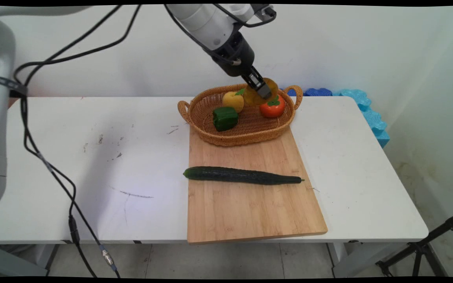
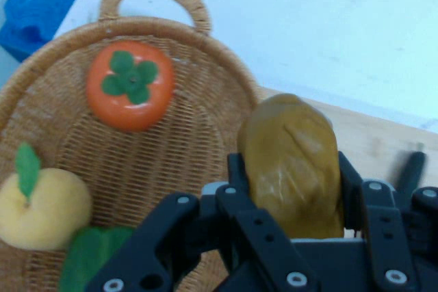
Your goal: Place the picked object on the cutting board
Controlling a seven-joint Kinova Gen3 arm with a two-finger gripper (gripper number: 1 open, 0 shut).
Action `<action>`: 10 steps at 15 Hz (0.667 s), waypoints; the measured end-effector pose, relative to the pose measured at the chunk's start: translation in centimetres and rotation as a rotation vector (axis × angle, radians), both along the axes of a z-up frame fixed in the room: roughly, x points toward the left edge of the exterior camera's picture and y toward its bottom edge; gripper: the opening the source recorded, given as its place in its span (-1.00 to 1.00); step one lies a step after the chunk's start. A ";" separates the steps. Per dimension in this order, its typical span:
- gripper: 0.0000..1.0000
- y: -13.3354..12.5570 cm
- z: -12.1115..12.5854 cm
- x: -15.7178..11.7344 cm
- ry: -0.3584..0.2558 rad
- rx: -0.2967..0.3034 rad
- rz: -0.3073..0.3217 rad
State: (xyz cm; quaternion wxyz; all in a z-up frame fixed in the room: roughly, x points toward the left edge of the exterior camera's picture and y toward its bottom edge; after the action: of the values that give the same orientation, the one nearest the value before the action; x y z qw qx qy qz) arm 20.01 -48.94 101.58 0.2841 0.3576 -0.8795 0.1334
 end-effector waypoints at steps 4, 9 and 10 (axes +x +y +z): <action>-1.00 5.0 0.0 -1.2 0.007 0.006 -0.050; -1.00 9.5 -3.3 -3.1 -0.005 0.026 -0.103; -1.00 10.1 -4.2 -3.5 -0.009 0.032 -0.113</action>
State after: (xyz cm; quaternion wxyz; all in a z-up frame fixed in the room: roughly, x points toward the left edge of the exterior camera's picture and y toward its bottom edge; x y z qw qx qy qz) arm 16.52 -38.84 97.41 0.2814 0.3113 -0.9016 0.1050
